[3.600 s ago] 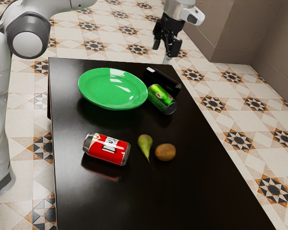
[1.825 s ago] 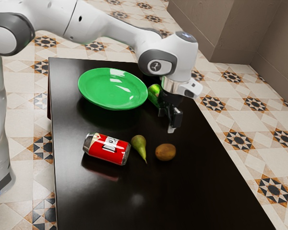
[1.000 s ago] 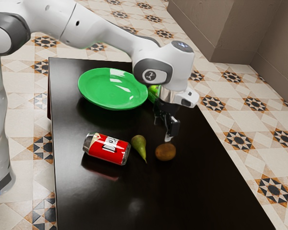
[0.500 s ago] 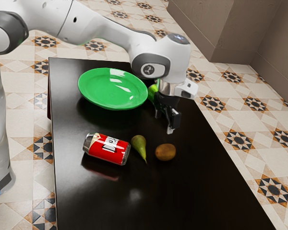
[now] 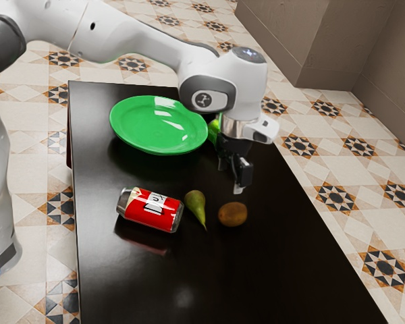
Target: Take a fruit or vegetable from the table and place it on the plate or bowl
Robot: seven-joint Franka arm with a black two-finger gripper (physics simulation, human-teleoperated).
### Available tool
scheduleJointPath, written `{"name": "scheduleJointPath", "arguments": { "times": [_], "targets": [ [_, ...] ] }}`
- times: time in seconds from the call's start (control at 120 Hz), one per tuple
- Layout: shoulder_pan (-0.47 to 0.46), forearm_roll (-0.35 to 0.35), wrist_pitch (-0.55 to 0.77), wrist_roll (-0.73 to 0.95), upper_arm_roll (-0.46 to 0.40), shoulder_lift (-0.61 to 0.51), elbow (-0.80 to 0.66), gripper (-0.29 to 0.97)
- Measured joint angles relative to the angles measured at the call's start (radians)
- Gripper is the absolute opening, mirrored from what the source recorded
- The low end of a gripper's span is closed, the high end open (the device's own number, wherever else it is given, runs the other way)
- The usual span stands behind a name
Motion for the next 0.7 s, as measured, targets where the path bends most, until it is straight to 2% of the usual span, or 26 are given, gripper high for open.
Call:
{"name": "scheduleJointPath", "arguments": {
  "times": [0.7],
  "targets": [
    [-0.020, -0.002, 0.049, -0.015, -0.018, 0.059, -0.046, 0.68]
  ]
}}
